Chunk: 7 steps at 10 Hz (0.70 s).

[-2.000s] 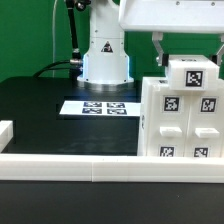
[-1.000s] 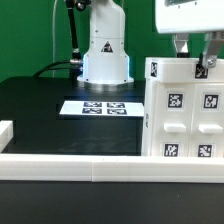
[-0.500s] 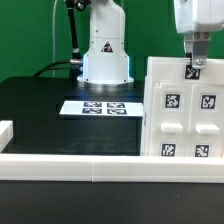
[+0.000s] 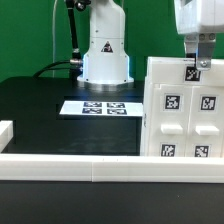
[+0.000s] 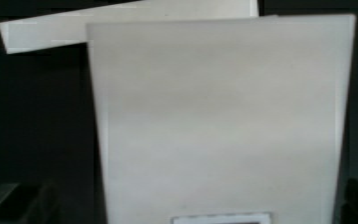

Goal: Assemble cabinet

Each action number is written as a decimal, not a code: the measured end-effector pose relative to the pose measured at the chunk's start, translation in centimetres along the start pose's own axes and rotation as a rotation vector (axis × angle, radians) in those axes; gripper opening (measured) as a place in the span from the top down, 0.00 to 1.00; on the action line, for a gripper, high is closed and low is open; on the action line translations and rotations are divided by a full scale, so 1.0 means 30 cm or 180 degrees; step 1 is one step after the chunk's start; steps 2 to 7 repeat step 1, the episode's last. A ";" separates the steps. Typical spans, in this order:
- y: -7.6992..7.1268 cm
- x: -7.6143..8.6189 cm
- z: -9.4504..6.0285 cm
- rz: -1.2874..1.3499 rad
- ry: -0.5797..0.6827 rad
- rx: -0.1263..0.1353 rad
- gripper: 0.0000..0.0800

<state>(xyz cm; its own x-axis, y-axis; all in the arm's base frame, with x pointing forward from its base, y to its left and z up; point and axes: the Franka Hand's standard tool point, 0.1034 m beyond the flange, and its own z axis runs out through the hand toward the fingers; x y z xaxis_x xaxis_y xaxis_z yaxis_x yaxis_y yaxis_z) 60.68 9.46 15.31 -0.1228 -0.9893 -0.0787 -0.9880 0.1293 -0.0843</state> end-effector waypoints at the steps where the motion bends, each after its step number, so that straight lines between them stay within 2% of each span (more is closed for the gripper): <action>1: 0.001 -0.002 0.001 -0.0016 -0.0002 -0.0002 0.00; 7: 0.001 -0.002 0.001 -0.0016 -0.0002 -0.0002 0.00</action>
Offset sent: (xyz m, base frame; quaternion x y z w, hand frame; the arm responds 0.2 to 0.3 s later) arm 0.0000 0.0000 0.0000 0.0000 0.0000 0.0000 1.0000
